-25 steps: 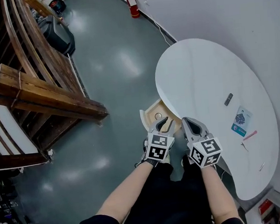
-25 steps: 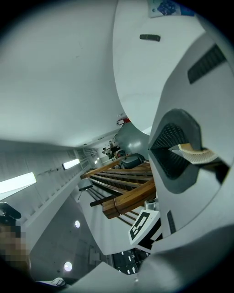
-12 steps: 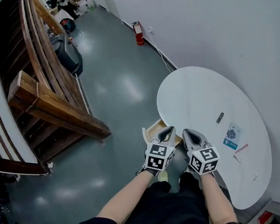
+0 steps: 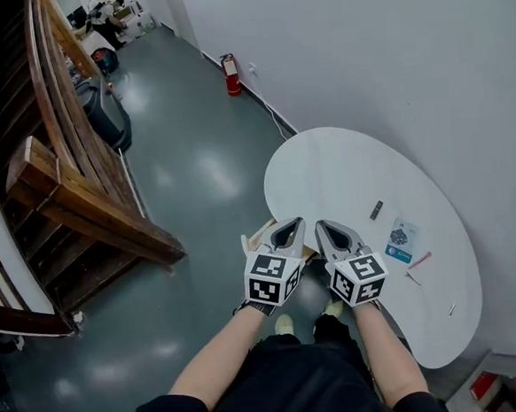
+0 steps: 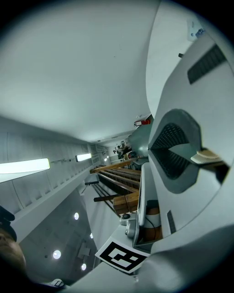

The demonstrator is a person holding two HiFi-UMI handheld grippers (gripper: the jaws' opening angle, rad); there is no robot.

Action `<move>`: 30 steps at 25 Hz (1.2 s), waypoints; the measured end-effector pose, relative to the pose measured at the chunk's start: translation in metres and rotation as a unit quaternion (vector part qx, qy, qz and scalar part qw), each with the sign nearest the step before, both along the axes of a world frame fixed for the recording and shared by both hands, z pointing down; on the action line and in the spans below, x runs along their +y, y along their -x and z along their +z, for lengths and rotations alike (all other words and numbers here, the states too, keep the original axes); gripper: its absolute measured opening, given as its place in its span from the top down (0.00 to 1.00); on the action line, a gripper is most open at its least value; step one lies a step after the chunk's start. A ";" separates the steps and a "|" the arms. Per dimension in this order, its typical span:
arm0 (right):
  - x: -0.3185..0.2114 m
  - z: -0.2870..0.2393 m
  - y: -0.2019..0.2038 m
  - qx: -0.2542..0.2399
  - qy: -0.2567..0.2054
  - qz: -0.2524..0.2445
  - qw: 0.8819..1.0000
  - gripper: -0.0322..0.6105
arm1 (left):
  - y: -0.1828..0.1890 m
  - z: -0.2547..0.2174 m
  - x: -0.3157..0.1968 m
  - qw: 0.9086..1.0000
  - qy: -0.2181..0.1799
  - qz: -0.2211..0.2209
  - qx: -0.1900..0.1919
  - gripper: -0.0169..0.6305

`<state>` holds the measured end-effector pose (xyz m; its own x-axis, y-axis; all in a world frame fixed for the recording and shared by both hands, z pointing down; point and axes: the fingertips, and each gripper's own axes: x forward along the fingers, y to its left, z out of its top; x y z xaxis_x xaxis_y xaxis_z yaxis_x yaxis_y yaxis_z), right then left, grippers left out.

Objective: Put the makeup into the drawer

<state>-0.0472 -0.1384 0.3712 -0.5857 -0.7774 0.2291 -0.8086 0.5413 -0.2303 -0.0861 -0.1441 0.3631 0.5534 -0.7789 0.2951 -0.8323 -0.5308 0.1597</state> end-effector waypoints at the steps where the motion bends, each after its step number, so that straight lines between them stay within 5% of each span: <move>1: 0.000 -0.006 -0.002 0.000 -0.004 0.003 1.000 0.93 | -0.001 -0.006 0.002 1.000 -0.004 0.001 0.003 0.96; 14: 0.004 -0.058 -0.020 0.022 -0.054 0.040 0.997 0.93 | -0.011 -0.065 0.011 0.998 -0.039 0.032 0.042 0.96; 30: 0.008 -0.074 -0.029 0.027 -0.071 0.058 0.995 0.93 | -0.021 -0.080 0.014 0.996 -0.055 0.050 0.044 0.96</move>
